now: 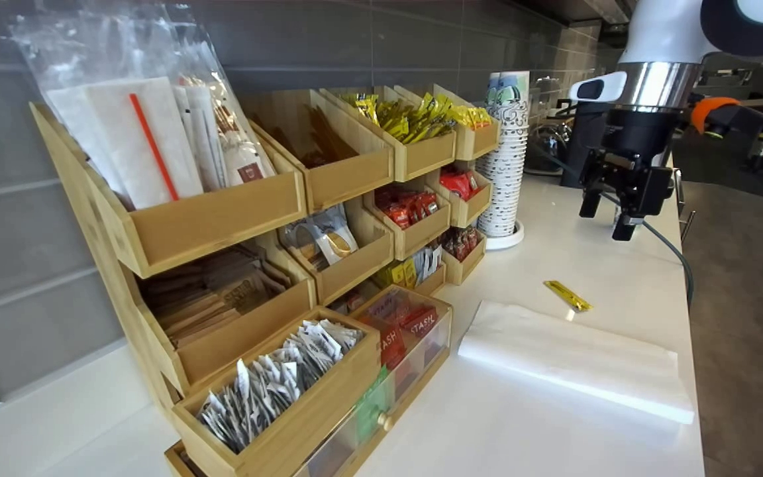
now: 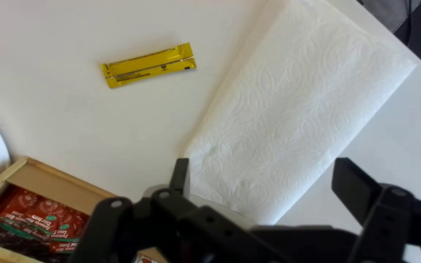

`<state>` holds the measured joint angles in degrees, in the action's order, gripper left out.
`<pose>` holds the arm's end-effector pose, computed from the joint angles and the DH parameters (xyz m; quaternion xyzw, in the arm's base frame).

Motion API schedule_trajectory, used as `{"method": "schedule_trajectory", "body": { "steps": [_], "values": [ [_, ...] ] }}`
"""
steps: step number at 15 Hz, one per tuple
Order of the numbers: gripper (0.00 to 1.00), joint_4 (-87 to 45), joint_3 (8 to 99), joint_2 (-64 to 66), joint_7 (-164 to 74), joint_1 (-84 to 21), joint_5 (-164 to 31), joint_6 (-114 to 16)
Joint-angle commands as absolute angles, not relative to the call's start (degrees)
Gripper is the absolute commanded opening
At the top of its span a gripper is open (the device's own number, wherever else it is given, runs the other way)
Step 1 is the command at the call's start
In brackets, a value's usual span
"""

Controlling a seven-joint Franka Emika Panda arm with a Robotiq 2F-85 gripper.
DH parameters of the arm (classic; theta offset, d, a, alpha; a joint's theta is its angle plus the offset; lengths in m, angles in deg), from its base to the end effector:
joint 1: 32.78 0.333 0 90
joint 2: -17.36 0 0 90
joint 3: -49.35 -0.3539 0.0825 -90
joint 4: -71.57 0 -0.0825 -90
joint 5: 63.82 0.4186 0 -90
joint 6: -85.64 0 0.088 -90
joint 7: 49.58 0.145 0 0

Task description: Remove a yellow sachet from the top shelf and put it on the counter

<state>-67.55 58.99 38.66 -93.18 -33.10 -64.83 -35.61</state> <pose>0.4469 -0.0806 0.4284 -0.9539 -0.2979 -0.0349 0.0081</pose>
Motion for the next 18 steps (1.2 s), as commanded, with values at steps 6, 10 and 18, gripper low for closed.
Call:
{"method": "schedule_trajectory", "body": {
  "steps": [6, 10, 18],
  "values": [
    [1.00, -64.6, 58.5, 39.3, -92.1, -33.6, -66.3, -34.2],
    [1.00, -60.8, 57.6, 40.6, -90.1, -34.7, -70.6, -31.0],
    [1.00, -59.4, 58.4, 40.5, -89.6, -34.0, -71.6, -28.5]
  ]
}}
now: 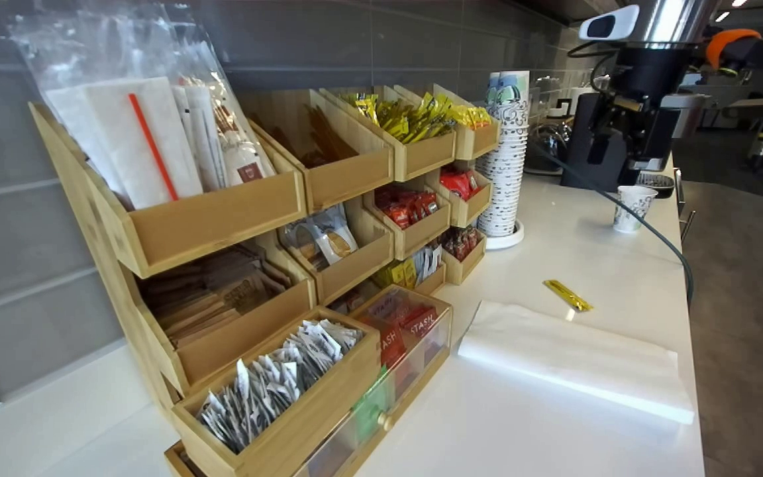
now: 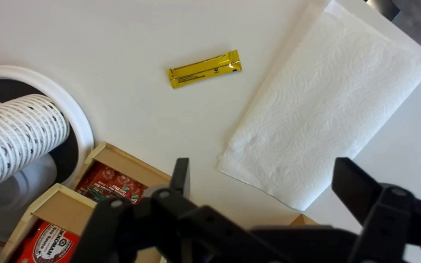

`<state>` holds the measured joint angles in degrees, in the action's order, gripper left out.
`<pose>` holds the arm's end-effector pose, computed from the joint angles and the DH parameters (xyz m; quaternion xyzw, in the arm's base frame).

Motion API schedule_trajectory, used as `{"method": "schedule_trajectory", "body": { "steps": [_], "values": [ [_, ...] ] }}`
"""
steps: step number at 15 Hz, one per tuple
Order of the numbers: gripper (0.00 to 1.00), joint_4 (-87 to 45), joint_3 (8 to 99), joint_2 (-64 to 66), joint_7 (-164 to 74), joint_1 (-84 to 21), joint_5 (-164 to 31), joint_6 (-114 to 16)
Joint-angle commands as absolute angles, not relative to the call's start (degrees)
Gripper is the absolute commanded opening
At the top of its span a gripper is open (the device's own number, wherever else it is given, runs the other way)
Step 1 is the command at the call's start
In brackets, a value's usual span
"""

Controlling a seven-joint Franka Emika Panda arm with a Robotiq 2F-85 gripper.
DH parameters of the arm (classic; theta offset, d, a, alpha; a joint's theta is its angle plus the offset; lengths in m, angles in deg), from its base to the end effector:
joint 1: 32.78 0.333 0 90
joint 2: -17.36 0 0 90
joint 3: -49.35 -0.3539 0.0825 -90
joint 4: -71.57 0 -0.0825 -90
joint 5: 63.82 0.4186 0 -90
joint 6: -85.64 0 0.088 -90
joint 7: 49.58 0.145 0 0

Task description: Remove a yellow sachet from the top shelf and put it on the counter

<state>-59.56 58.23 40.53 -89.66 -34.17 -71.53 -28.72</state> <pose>0.4545 -0.1002 0.5036 0.9566 0.2845 0.0357 0.0521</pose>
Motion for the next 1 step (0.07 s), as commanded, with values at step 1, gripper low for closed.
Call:
{"method": "schedule_trajectory", "body": {
  "steps": [1],
  "values": [
    [1.00, -59.4, 58.4, 40.4, -89.6, -34.0, -71.6, -28.5]
  ]
}}
